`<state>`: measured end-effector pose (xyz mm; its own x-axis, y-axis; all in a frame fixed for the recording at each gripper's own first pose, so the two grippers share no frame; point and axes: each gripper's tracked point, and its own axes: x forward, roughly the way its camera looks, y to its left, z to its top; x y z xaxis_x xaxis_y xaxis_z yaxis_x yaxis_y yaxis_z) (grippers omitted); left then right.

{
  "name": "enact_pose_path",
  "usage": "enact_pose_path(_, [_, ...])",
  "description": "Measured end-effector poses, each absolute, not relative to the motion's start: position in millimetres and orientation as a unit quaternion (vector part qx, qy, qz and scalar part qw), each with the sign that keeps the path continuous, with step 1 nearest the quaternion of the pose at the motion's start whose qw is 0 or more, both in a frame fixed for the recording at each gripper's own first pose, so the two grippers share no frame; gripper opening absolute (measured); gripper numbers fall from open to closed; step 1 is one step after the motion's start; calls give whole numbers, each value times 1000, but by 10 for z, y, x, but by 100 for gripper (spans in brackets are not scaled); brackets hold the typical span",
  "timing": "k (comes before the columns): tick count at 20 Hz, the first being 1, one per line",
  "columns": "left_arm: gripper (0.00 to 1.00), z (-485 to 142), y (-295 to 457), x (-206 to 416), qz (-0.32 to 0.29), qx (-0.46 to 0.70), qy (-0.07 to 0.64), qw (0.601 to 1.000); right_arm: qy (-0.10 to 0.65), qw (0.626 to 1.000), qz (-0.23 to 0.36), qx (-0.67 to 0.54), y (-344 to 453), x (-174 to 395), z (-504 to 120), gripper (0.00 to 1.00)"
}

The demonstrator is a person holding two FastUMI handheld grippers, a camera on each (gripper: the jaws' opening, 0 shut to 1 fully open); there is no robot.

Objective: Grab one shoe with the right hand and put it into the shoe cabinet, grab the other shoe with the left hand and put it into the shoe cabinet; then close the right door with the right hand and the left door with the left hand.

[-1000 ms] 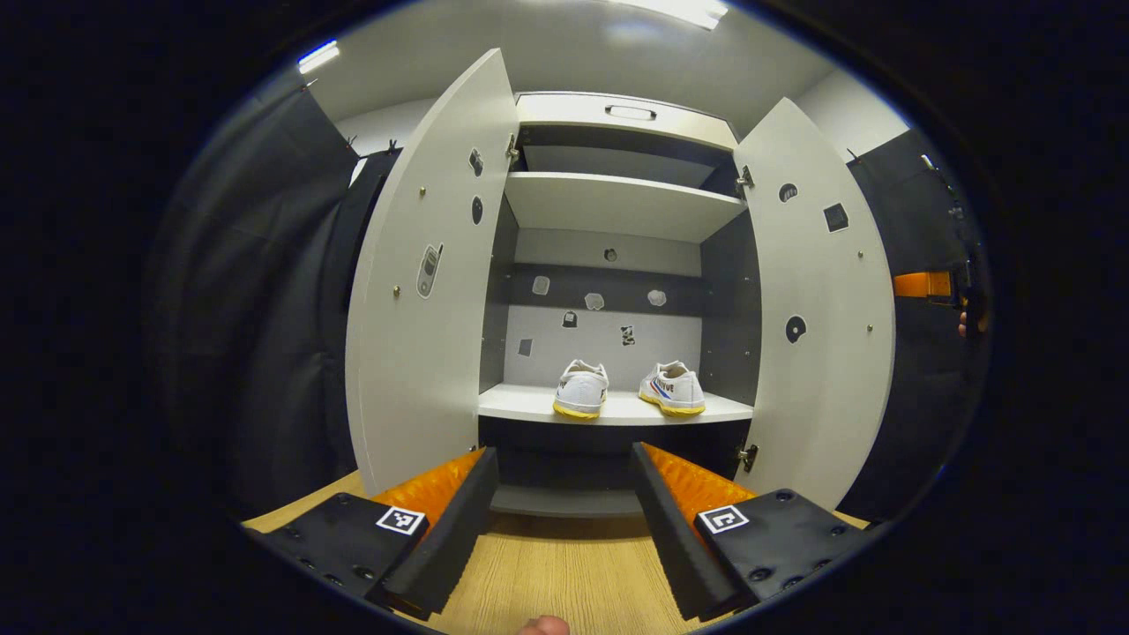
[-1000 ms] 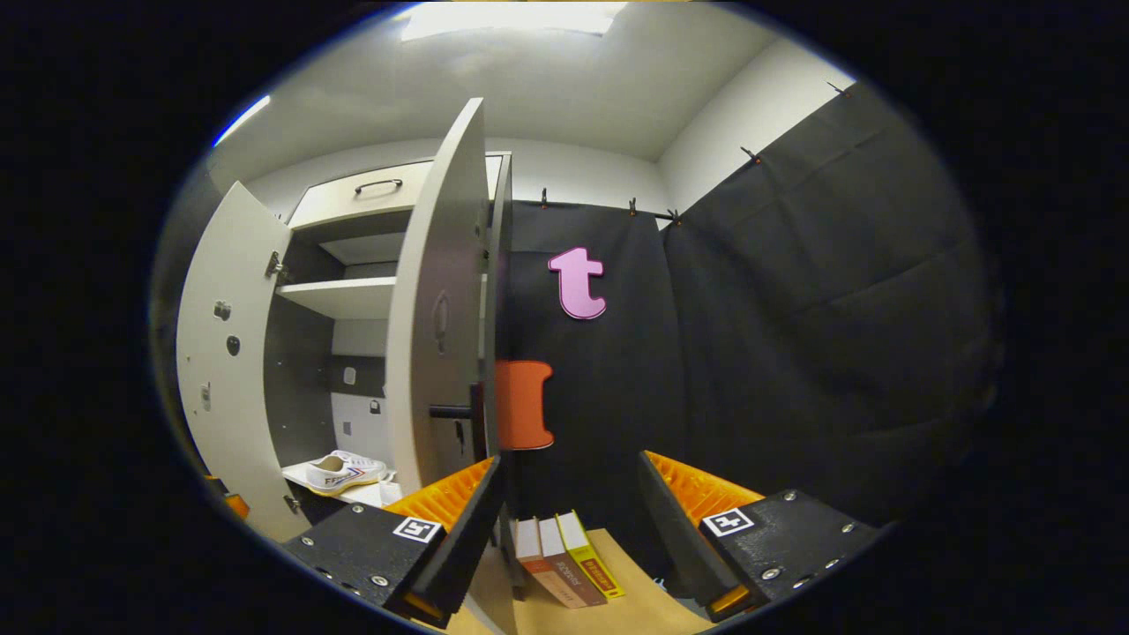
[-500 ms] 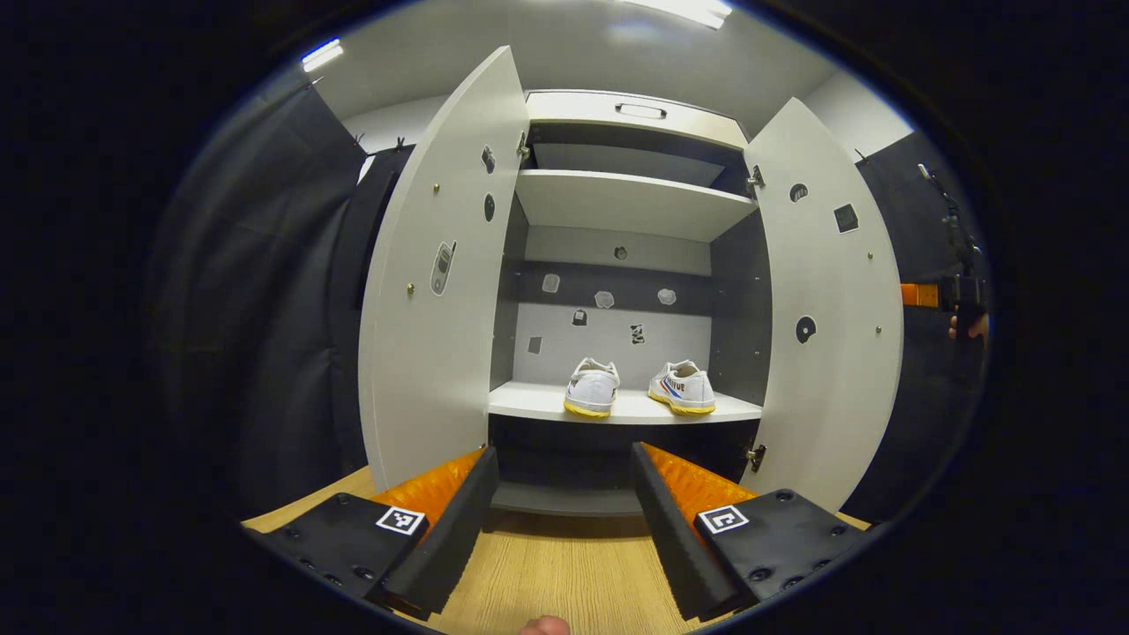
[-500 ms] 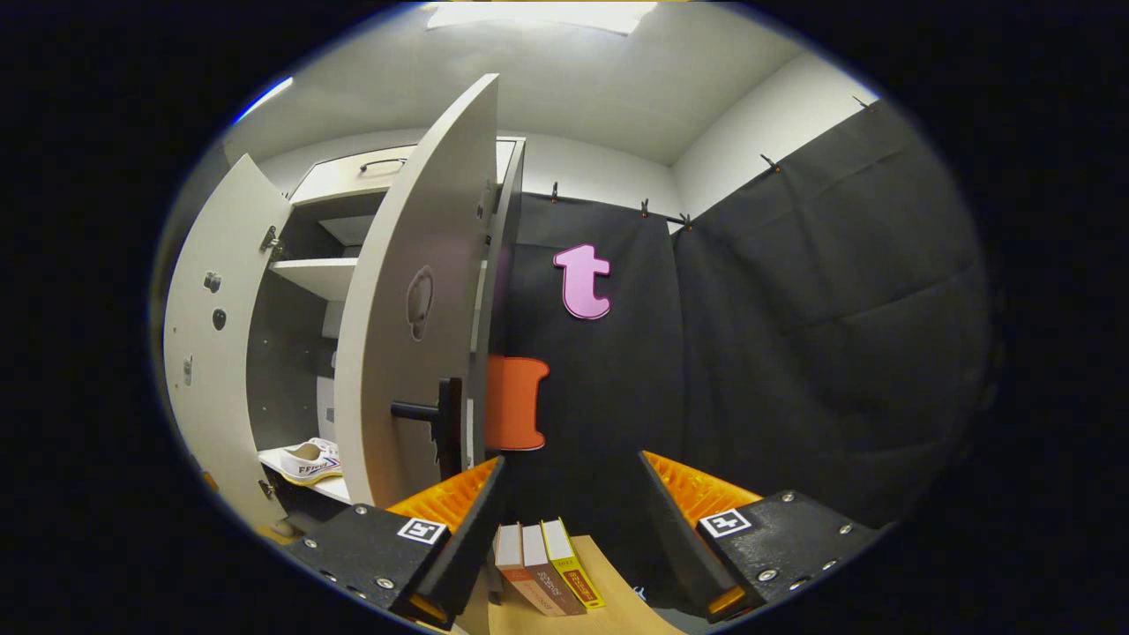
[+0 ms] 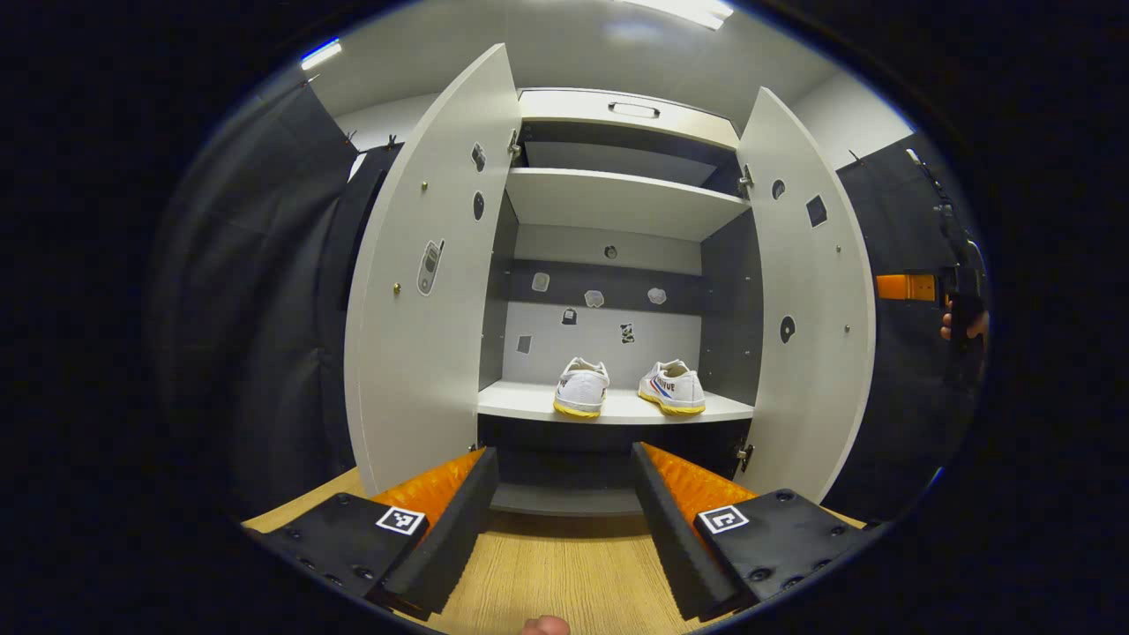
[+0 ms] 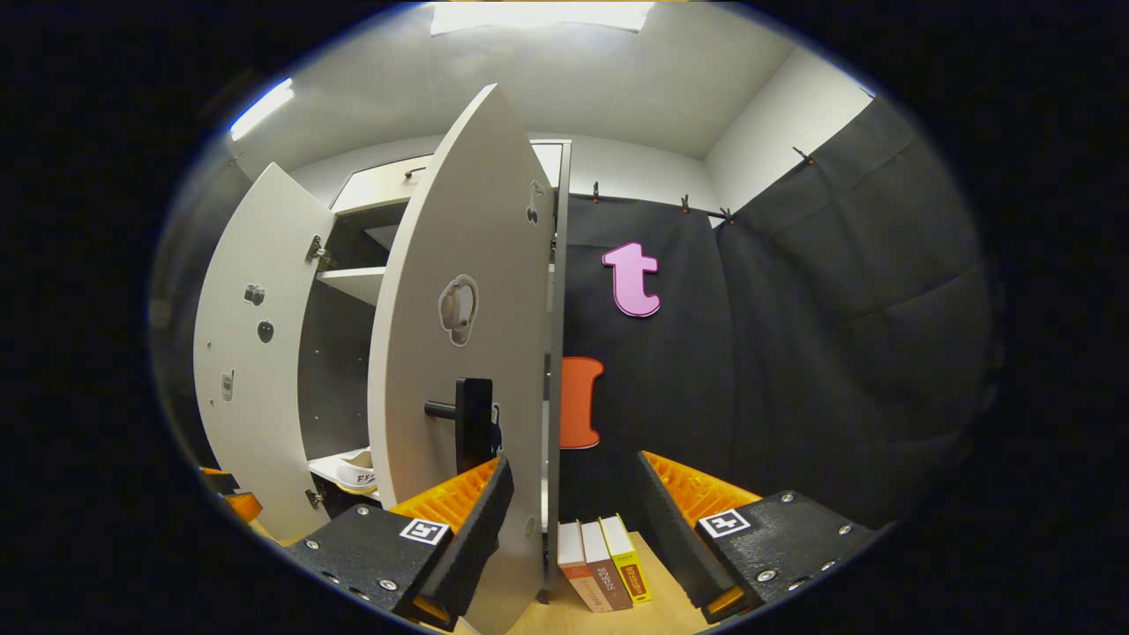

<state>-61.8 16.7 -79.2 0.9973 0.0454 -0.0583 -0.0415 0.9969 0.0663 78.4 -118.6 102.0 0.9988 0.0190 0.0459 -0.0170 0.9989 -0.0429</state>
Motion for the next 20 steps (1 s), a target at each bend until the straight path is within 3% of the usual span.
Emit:
enact_pose_path(13, [96, -816, 360, -664, 40, 30, 36, 998, -19, 996, 90, 5, -438, 1017, 983, 89])
enact_pose_path(14, [99, -816, 366, -663, 41, 30, 36, 998, -20, 995, 99, 6, -360, 1033, 977, 95])
enact_pose_path(15, [99, -825, 367, -667, 41, 29, 37, 998, -19, 994, 107, 7, -283, 1068, 956, 89])
enact_pose_path(16, [96, -835, 370, -674, 41, 28, 39, 998, -17, 993, 113, 7, -203, 1109, 928, 96])
enact_pose_path(18, [97, -836, 387, -675, 43, 28, 39, 998, -12, 992, 123, 4, -67, 1196, 866, 86])
enact_pose_path(20, [96, -838, 403, -687, 45, 28, 40, 998, -7, 991, 135, 6, 72, 1304, 805, 92])
